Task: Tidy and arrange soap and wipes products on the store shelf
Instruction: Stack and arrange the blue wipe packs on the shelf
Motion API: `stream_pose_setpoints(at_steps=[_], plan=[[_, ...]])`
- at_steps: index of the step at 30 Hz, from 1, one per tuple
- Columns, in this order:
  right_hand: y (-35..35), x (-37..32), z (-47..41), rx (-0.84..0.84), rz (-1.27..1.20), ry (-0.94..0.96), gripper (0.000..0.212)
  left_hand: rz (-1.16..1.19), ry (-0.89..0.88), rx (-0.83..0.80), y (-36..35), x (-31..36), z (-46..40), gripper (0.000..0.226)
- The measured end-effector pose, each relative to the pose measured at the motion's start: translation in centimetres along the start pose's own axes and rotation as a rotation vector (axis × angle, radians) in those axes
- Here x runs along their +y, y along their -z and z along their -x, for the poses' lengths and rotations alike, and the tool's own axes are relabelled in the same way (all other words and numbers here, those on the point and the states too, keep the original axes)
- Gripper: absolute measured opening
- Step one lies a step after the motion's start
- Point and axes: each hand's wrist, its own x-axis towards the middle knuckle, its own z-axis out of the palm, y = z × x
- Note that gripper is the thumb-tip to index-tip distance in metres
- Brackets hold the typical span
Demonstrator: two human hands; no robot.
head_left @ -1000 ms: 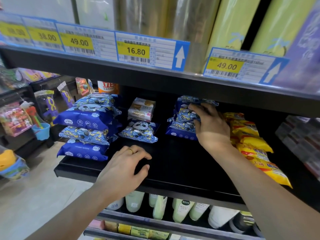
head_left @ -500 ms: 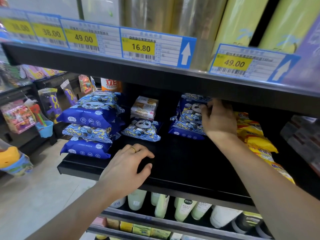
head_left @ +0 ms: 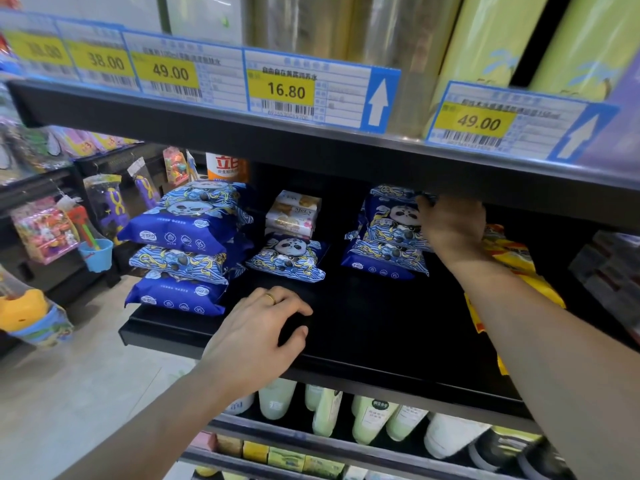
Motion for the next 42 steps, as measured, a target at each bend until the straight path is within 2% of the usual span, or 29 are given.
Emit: stream_pose_setpoints(at_steps=[6, 16, 19, 23, 26, 28, 30, 34, 36, 39, 42], plan=[[-1.0, 0.0, 1.4, 0.196, -0.090, 0.080, 0.032, -0.012, 0.005, -0.005, 0.1, 0.1, 0.0, 0.030], [0.1, 0.1, 2.1, 0.304, -0.162, 0.103, 0.040, -0.028, 0.000, 0.002, 0.2, 0.2, 0.0, 0.029], [0.6, 0.4, 3.1, 0.333, -0.214, 0.175, 0.036, -0.030, 0.003, -0.003, 0.2, 0.3, 0.0, 0.029], [1.0, 1.0, 6.5, 0.491, -0.397, 0.345, 0.016, -0.016, 0.012, -0.008, 0.2, 0.1, -0.1, 0.029], [1.0, 1.6, 9.6, 0.469, -0.551, 0.431, 0.017, 0.028, 0.039, -0.023, 0.1, -0.1, -0.2, 0.027], [0.8, 2.0, 11.8, 0.444, -0.594, 0.426, 0.019, 0.186, 0.095, -0.023, 0.4, -0.1, -0.4, 0.022], [0.5, 2.4, 14.0, 0.422, -0.616, 0.440, 0.021, 0.468, 0.194, -0.002, 1.1, 0.4, -0.8, 0.022], [-0.1, 2.9, 17.8, 0.394, -0.634, 0.527, 0.023, 0.895, 0.329, -0.027, 2.1, 2.9, -1.3, 0.060], [-0.5, 2.9, 19.6, 0.369, -0.651, 0.541, 0.023, 1.123, 0.416, -0.098, 2.2, 4.3, -1.5, 0.063], [-0.7, 2.9, 21.7, 0.313, -0.665, 0.573, 0.024, 1.260, 0.507, -0.103, 2.2, 5.7, -1.4, 0.059], [0.1, 3.2, 22.5, 0.195, -0.643, 0.566, 0.042, 1.274, 0.521, -0.052, 2.0, 5.6, -0.5, 0.047]])
